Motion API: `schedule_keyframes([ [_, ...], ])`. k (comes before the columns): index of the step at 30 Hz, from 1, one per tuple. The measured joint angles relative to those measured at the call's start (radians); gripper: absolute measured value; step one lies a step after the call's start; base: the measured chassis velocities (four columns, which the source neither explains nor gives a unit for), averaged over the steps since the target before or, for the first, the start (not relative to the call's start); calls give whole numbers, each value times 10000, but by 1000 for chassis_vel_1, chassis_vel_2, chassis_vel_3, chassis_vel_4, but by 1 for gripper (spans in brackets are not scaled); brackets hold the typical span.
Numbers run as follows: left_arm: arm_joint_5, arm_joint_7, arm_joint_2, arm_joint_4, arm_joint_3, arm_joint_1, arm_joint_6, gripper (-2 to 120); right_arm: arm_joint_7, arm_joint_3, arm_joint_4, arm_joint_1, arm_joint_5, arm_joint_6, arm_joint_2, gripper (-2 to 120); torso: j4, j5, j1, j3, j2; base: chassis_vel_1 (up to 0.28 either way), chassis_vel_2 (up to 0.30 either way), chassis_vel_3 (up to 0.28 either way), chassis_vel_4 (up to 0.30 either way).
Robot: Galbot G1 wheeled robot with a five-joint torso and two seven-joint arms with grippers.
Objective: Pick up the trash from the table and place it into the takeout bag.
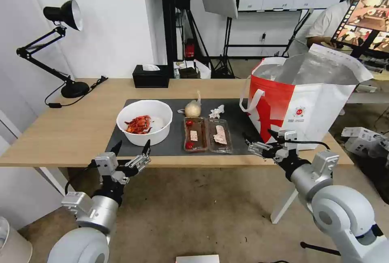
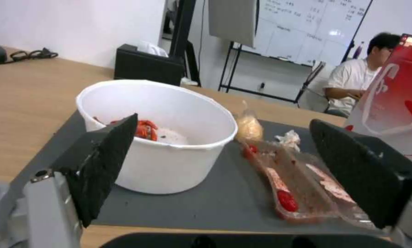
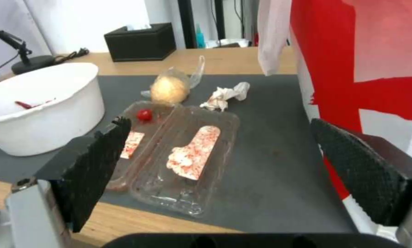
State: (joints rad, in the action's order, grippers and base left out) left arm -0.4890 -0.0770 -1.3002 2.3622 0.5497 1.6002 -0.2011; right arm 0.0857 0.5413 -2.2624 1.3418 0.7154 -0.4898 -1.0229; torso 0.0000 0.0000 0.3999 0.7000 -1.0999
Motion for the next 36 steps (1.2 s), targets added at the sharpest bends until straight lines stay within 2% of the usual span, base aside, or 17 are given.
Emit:
schedule_keyframes([
  [5, 60, 27, 13, -31, 2, 9, 3, 100, -3, -4, 13, 54, 14, 147, -40, 100, 0, 0, 0, 0, 0, 0, 0, 0, 0],
  [9, 156, 68, 9, -102, -11, 67, 164, 100, -1, -97, 86, 161, 229, 813, -119, 100, 0, -1, 0, 0, 0, 0, 0, 0, 0],
  [11, 328, 104, -26, -166, -24, 137, 473, 100, 50, -263, 159, 247, 512, 1630, -230, 100, 0, 0, 0, 0, -1, 0, 0, 0, 0],
  [12, 328, 104, -26, -166, -24, 137, 473, 100, 50, -263, 159, 247, 512, 1630, -230, 100, 0, 0, 0, 0, -1, 0, 0, 0, 0],
  [15, 909, 244, -259, -289, -46, 461, 1280, 100, 9, -488, 232, 779, 522, 2674, -586, 100, -1, 0, 0, 0, 0, 0, 0, 0, 0],
  [19, 1567, 325, -596, -484, -116, 924, 1844, 100, -84, -633, 340, 1377, -29, 3137, -825, 100, 0, 0, 0, -1, -1, 0, 0, 0, 0],
  [25, 1979, 456, -848, -727, -209, 1311, 2230, 100, -97, -891, 400, 1688, -419, 3241, -857, 100, 0, -1, -1, -1, 0, 0, 0, 0, 0],
  [36, 2034, 594, -816, -733, -147, 1527, 2244, 100, 243, -1474, 431, 1705, -831, 3067, -612, 100, 0, 0, 0, -1, -1, 0, 0, 0, 0],
])
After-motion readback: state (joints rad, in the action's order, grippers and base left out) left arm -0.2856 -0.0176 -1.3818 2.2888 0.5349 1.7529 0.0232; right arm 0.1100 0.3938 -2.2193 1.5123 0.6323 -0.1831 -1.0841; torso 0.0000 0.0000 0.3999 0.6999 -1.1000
